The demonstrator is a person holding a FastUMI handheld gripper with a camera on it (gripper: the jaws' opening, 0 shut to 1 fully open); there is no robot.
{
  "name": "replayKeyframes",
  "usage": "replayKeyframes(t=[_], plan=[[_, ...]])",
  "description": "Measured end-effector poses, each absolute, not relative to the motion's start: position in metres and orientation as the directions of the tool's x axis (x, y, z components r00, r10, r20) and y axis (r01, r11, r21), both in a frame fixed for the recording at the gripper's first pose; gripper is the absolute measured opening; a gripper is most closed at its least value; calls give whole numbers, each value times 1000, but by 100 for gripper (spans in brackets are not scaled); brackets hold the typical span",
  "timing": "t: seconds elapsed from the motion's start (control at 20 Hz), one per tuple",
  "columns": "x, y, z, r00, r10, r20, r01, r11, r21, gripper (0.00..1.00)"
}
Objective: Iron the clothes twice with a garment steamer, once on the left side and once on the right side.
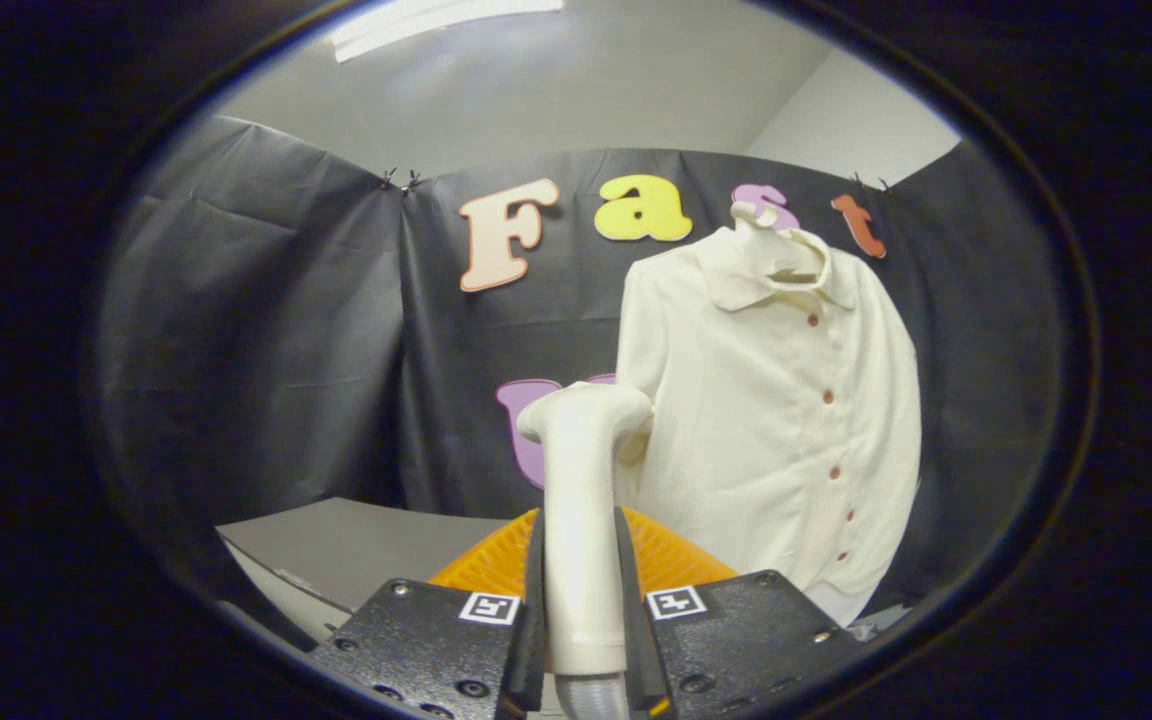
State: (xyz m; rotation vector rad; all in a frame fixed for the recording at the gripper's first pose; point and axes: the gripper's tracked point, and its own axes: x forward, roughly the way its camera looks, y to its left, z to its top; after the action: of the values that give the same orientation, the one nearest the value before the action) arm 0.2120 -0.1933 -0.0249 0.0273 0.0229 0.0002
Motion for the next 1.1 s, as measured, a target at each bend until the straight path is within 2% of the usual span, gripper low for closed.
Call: replayKeyframes(t=[0.55, 0.95, 1.1], plan=[[224, -297, 12, 985, -107, 134, 92, 989, 117, 32], [244, -341, -22, 987, -125, 96, 95, 957, 275, 32], [240, -346, -41, 990, -120, 81, 93, 956, 280, 32]])
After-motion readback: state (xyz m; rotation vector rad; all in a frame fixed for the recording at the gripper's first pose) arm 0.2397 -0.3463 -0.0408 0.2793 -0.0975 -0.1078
